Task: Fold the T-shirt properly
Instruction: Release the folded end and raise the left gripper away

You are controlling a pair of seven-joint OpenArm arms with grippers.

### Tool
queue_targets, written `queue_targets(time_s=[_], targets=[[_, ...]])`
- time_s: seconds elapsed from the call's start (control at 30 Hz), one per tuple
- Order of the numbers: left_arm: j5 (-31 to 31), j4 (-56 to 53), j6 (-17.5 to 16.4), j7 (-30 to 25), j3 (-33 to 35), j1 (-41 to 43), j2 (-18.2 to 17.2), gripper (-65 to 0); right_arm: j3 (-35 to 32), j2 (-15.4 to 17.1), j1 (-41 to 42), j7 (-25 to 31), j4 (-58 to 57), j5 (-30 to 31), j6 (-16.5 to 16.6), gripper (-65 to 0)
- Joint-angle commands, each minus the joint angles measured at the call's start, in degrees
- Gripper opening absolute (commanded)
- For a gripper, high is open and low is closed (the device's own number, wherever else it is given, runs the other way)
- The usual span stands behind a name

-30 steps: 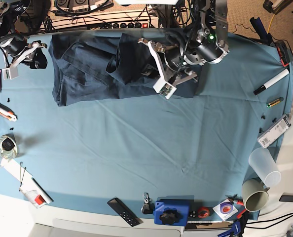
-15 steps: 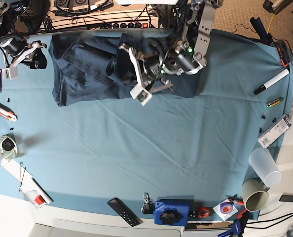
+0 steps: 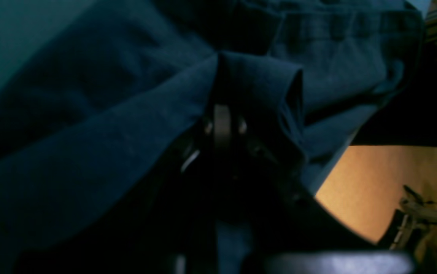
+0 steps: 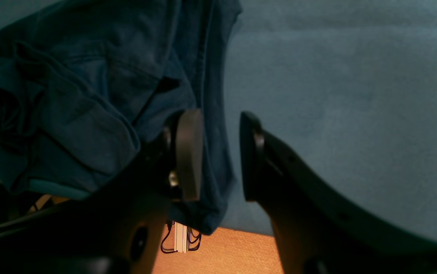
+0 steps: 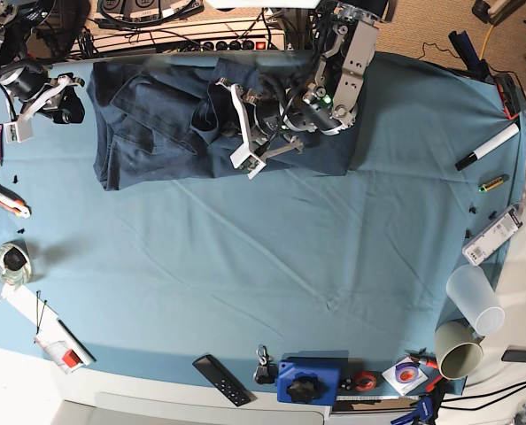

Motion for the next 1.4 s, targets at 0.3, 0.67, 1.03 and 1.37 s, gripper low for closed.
queue_targets(time_s=[0.3,0.67,1.03,1.37], targets=[[-7.13,1.73,2.40,14.19,0.15,-9.42,0.63,-65.0,0.44,1.16,0.15,1.92,0.96,1.29,0.08,-47.5],[-5.05,11.80,5.05,17.33,-8.68,-6.29,-3.13,-65.0,0.50,3.76,0.17,1.90,1.03,10.12,0.08,-47.5],[-18.12,16.57,0.59,16.65,-20.90,0.20,-8.76,-65.0,0.48,4.15,0.28,1.51,1.03,8.33,0.08,-45.9],[-18.58,16.61,0.59,17.66,-20.81,2.62,-8.74,-65.0,0.46,3.50,1.60,0.90,0.50,5.73,0.08,-29.8]])
